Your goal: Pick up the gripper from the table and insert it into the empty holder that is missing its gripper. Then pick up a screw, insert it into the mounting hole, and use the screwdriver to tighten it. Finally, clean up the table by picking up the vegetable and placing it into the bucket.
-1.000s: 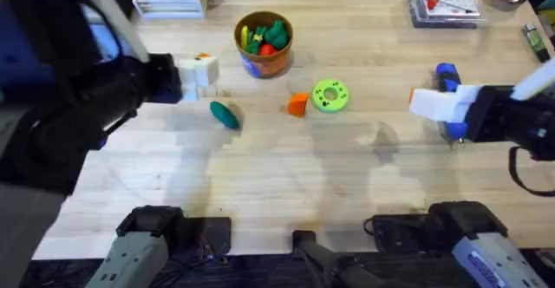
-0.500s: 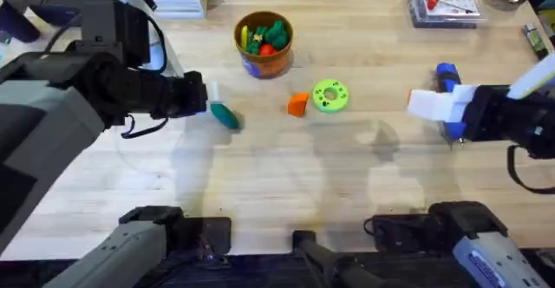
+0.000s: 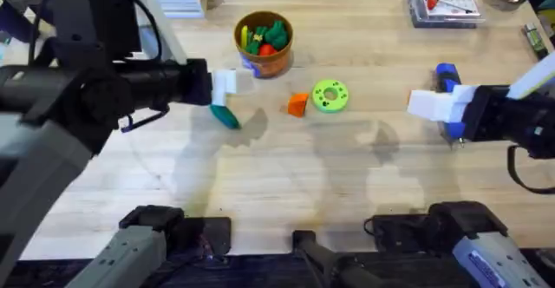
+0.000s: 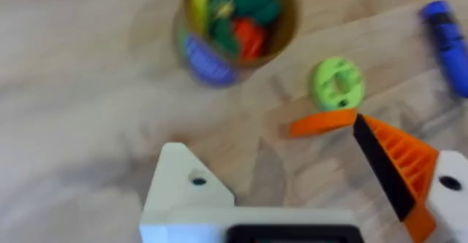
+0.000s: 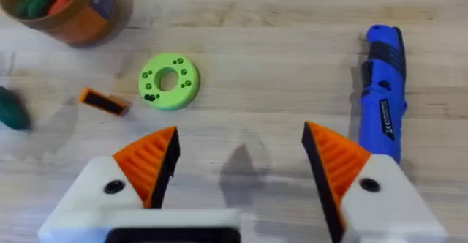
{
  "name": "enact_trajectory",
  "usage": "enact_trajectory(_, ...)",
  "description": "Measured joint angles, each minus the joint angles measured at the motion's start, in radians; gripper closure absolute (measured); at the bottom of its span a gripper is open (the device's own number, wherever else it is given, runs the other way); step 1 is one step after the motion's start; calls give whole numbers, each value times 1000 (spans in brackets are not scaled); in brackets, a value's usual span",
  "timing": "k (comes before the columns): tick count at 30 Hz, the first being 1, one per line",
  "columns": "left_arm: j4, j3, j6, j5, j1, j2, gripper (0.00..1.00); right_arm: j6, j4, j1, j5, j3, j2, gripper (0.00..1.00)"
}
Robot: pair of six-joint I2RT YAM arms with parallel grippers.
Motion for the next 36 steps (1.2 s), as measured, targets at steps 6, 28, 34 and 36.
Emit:
enact_trajectory(6,198,0,71,134,-70,-101,21,0,0,0,0,0,0,8)
enact_trajectory(28,296,-163,-66,79,-78,-389,15,0,0,0,0,0,0,8)
enact_trajectory(34,423,-396,-68,80,-90,-656,15,0,0,0,0,0,0,9)
enact_trajectory(36,467,-466,-68,83,-90,-726,15,0,0,0,0,0,0,9)
